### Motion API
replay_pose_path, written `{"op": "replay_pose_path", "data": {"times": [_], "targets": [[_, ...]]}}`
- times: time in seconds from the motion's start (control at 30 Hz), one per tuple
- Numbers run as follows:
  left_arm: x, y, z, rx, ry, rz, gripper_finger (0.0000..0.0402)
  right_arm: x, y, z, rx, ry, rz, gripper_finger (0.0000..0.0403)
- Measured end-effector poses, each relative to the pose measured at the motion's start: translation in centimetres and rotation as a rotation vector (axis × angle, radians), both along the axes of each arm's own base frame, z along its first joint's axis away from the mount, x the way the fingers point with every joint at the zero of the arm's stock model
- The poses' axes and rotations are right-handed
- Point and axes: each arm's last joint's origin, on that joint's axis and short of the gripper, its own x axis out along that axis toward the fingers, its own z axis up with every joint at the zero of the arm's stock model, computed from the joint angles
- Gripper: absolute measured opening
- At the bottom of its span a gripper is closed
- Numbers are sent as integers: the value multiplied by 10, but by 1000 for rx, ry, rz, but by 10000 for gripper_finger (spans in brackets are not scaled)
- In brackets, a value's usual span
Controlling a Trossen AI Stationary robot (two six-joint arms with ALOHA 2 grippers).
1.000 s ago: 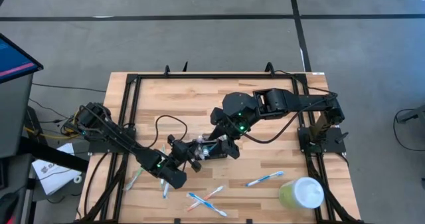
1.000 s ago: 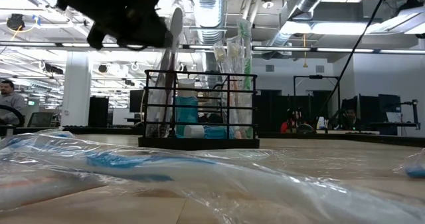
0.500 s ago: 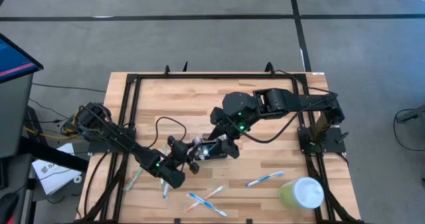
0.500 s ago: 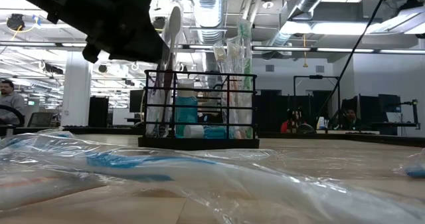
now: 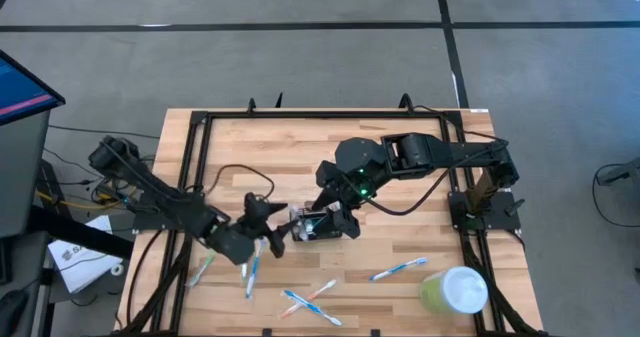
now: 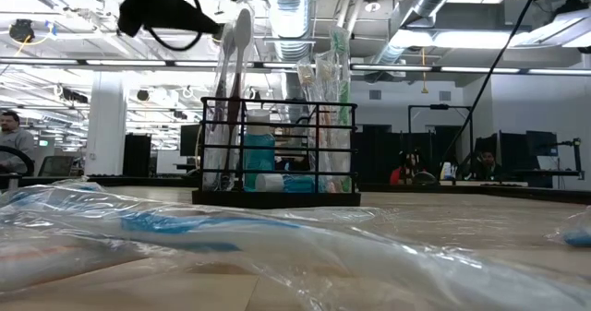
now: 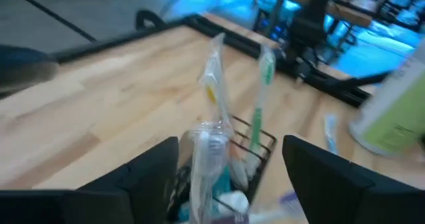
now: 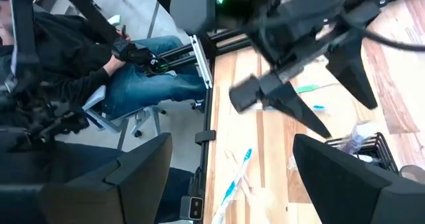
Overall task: Pick & Place toothbrushing station
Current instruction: Put the left blue toothbrush into the top left section of the mesh organizer
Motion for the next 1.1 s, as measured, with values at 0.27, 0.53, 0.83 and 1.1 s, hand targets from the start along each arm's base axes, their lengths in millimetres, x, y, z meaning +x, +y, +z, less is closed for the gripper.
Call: {"op": "replay_pose_path", "data": {"times": [0.27, 0.53, 0.83, 1.1], "targets": [[-31, 14, 27, -217, 83, -219, 239, -8, 19, 9, -64, -75, 42, 305], [-62, 21, 22, -534, 338, -314, 210, -25, 38, 24, -181, -163, -131, 305], [-58, 17, 1, -794, 588, -281, 207, -19, 60, 6, -104, -230, -118, 305], [-39, 18, -26, -817, 700, -165, 207, -43, 56, -21, 101, -424, -285, 305]]}}
